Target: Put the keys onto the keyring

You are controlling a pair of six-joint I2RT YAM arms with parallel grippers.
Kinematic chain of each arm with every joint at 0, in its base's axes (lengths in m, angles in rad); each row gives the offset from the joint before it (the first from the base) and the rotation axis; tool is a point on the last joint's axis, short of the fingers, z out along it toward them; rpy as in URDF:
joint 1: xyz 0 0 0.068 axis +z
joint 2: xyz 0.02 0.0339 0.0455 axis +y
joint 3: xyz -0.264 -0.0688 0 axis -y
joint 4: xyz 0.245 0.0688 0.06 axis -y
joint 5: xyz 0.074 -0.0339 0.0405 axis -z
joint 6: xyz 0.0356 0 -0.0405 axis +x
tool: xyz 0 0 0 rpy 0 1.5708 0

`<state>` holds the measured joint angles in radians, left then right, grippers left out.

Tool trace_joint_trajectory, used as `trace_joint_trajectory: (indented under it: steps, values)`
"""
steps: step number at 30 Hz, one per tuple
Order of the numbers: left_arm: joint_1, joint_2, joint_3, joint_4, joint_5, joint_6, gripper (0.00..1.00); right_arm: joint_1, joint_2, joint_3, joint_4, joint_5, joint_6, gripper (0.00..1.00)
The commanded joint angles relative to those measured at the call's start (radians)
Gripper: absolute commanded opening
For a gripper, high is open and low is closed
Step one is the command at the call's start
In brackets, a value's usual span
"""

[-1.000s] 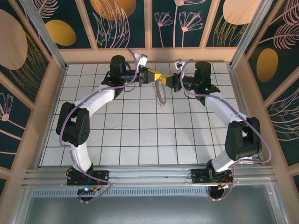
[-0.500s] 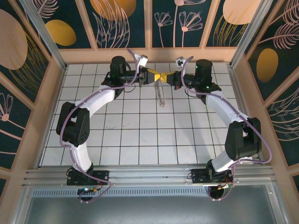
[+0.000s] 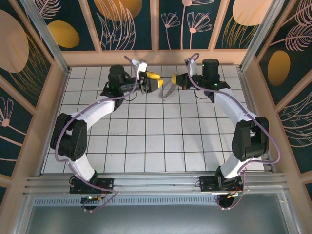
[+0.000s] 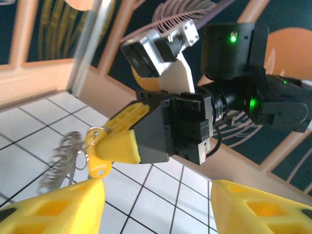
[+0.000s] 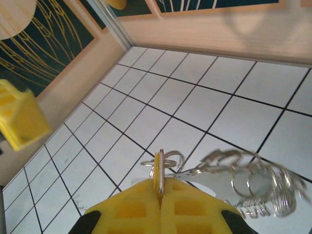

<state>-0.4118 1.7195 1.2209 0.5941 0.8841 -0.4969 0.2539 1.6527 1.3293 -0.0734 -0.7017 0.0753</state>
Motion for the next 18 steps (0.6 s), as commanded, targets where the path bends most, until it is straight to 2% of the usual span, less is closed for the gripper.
trace_joint_trajectory:
  steps: [1,6,13,18]
  values:
    - [0.036,-0.076,-0.057,0.098,-0.128,-0.064,0.60,-0.006,0.034,0.060,-0.014,0.010,-0.019,0.00]
    - [0.065,-0.131,-0.115,0.093,-0.199,-0.088,0.61,-0.006,0.130,0.127,0.001,-0.002,0.001,0.00]
    - [0.080,-0.162,-0.154,0.079,-0.209,-0.074,0.62,-0.004,0.301,0.320,-0.054,-0.008,0.006,0.00]
    - [0.084,-0.170,-0.168,0.080,-0.211,-0.071,0.62,0.012,0.350,0.348,-0.052,-0.013,0.017,0.00]
